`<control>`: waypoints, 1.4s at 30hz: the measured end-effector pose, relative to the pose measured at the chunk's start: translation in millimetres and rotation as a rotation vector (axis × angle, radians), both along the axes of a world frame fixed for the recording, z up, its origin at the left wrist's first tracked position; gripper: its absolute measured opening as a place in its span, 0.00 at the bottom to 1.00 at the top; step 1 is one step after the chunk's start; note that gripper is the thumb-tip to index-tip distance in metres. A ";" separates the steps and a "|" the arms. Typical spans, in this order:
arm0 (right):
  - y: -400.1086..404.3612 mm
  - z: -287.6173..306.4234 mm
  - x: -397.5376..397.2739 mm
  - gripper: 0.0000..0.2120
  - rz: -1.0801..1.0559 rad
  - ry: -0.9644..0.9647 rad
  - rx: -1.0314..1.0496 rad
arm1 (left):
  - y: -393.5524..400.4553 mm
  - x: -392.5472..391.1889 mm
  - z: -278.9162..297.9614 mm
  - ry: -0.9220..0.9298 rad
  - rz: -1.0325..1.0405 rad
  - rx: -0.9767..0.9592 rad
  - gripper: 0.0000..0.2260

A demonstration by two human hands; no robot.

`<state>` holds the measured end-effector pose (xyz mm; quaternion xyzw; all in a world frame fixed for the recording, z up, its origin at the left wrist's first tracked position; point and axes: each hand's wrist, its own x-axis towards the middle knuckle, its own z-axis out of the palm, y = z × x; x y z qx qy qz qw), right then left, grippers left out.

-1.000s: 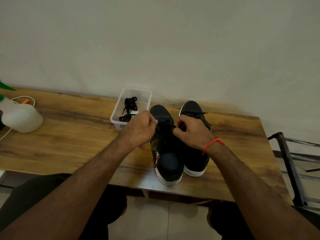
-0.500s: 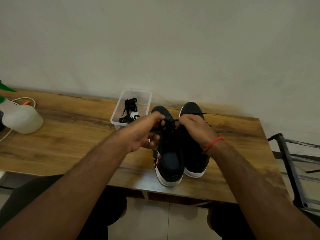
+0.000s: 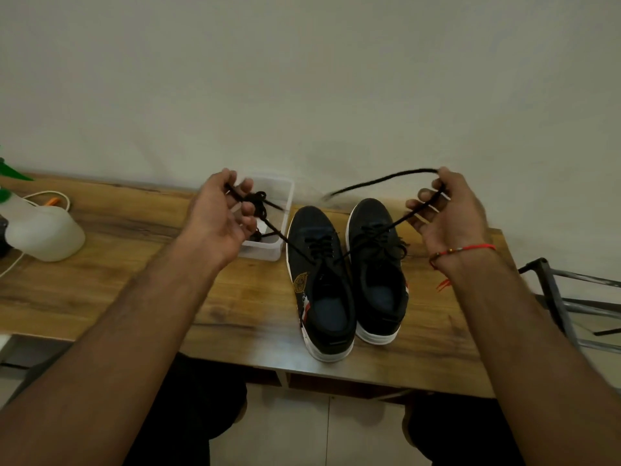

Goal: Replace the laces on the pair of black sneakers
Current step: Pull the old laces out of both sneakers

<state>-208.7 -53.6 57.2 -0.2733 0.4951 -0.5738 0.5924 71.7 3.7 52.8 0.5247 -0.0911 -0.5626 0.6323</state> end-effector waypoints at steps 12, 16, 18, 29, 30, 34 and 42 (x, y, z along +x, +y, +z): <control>-6.3 -5.8 -29.0 0.16 0.226 1.547 0.010 | 1.7 -15.2 -9.6 -0.772 -0.243 0.286 0.40; -1.3 -10.5 -7.1 0.07 0.285 1.428 -0.307 | 8.7 -24.3 -21.4 -1.018 -0.424 0.232 0.45; 6.0 -16.2 14.2 0.04 0.502 1.370 -0.521 | 13.5 -30.4 -25.4 -1.154 -0.551 0.191 0.40; 34.1 -48.4 57.2 0.17 0.852 1.658 -0.477 | 20.3 -58.8 -43.2 -1.302 -0.872 0.201 0.30; 34.8 -48.3 56.2 0.17 0.837 1.654 -0.466 | 19.8 -59.3 -42.6 -1.275 -0.870 0.202 0.31; 34.1 -49.5 50.5 0.17 0.793 1.586 -0.444 | 18.8 -60.3 -39.8 -1.247 -0.854 0.212 0.37; 28.0 -52.1 43.4 0.13 0.755 1.454 -0.430 | 18.6 -56.0 -40.6 -1.188 -0.903 0.179 0.40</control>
